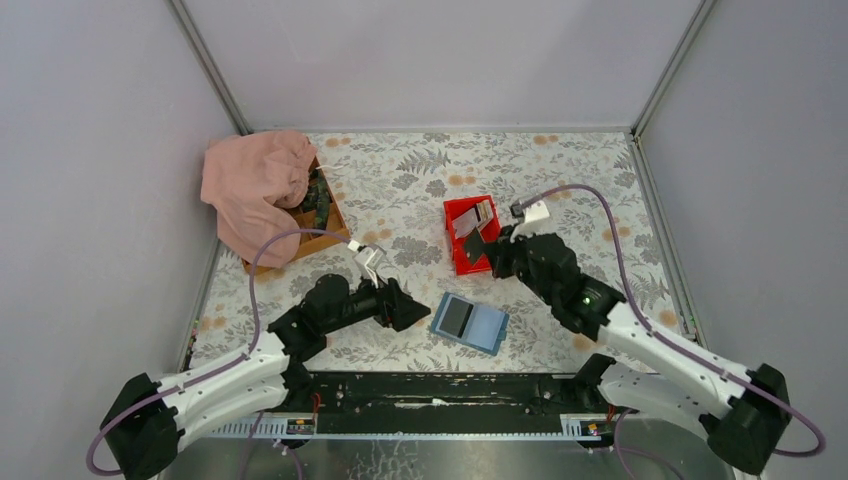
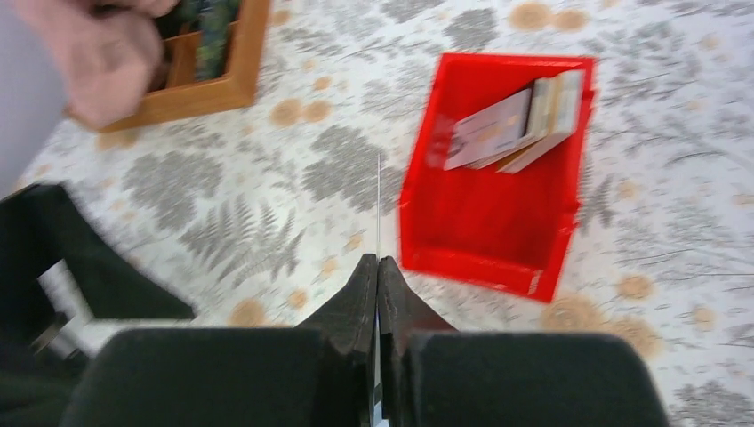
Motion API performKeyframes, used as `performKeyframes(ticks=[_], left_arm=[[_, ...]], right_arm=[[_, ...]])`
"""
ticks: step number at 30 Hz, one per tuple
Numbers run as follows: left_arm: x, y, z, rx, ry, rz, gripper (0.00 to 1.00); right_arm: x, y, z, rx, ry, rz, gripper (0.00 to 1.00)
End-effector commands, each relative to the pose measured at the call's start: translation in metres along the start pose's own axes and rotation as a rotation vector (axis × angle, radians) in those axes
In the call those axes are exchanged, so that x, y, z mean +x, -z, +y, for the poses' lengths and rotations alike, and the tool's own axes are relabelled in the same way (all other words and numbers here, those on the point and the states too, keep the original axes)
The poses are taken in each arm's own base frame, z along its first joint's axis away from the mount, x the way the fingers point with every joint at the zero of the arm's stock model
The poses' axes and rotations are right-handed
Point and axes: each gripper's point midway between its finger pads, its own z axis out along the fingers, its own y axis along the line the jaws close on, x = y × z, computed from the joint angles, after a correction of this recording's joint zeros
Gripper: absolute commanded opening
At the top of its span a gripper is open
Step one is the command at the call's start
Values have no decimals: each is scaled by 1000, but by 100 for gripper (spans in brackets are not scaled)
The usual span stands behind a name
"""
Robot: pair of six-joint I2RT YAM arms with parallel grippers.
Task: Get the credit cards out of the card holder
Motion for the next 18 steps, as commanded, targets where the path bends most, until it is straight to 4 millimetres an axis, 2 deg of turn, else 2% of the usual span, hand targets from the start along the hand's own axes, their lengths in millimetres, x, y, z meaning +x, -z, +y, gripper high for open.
performKeyframes(ticks=[1, 5, 8, 12, 18], left_arm=[[7, 5, 24, -113, -5, 1, 82], [9, 6, 26, -116, -3, 4, 86], [7, 8, 24, -113, -10, -2, 88], [3, 12, 23, -117, -25, -26, 89], [-1, 15, 26, -138, -39, -39, 90]], right_arm=[[-64, -21, -31, 185, 57, -159, 0], [-82, -49, -48, 190, 32, -153, 0], [-89, -68, -55, 115, -25, -145, 0], [-88, -92, -66, 70, -64, -115, 0], [-86, -114, -66, 23, -96, -112, 0]])
